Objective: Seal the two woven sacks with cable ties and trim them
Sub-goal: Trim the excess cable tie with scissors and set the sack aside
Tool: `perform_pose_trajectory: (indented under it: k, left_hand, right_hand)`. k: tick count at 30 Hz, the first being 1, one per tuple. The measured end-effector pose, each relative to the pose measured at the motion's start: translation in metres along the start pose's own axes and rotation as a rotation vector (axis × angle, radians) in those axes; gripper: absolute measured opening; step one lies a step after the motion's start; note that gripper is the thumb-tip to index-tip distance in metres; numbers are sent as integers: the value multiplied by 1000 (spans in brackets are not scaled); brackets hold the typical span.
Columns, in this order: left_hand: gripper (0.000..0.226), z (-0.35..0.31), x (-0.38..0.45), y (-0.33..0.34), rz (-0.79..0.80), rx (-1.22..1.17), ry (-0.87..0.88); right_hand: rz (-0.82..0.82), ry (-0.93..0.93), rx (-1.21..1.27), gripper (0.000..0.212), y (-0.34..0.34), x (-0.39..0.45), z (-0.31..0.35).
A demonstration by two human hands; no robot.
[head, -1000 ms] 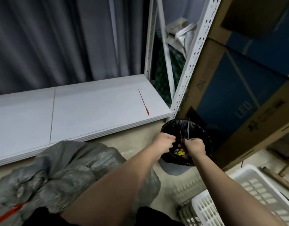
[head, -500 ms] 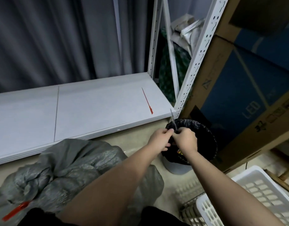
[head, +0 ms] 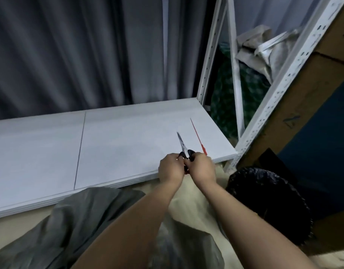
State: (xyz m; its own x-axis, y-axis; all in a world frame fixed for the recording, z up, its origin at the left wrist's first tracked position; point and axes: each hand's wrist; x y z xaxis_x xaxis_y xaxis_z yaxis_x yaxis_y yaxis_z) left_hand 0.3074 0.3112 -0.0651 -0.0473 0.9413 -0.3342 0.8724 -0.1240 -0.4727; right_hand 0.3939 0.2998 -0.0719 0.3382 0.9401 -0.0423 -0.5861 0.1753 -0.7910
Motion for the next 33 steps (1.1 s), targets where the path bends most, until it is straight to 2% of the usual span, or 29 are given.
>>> perform_pose_trajectory:
  k: [2,6,9,11,15,16,19,22,25,28,31,33]
  left_hand:
    - [28,7,25,7,-28,25,7]
    - [21,22,66,24,-28,7,-29]
    - [9,29,89,43,125,-101,-71]
    - [17,30,99,54,248,-87,-41]
    - [32,32,110,61,378,-80,-49]
    - [33,31,110,61,398,-88,-54]
    - [16,29,115,64,440,-138,-32]
    - [34,30,116,71,537,-127,-33]
    - [40,30,115,74,539,-127,-35]
    - [33,29,119,78,536,-176,-46]
    - [35,28,119,80,563,-276,-116]
    - [28,26,116,78,594,-415,-195]
  right_hand:
    - [-81,25,-30,23,23,14,-4]
    - [-112,69,-51,33,56,43,-19]
    - [-132,120,-32,29,65,64,-36]
    - [-146,164,-20,29,67,77,-49]
    - [-150,232,-28,32,72,97,-71]
    - [-152,242,-36,32,75,101,-74]
    - [-168,253,-44,33,84,111,-79]
    - [-172,253,-66,34,89,118,-85]
    - [-157,262,-66,33,95,121,-88]
    - [-160,276,11,33,101,122,-90]
    - [-79,304,160,38,100,125,-89]
    - [-17,292,251,38,98,126,-88]
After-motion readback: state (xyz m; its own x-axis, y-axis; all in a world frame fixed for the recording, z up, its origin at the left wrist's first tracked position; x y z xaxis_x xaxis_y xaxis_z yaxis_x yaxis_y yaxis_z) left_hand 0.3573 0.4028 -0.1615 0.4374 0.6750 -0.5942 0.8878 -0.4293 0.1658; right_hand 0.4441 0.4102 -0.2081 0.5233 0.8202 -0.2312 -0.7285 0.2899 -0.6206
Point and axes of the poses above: each hand's wrist, its own x-axis towards the middle knuckle, its own y-axis out of the palm, z = x × y, and after that the axes turned 7 degrees about -y, right-handed
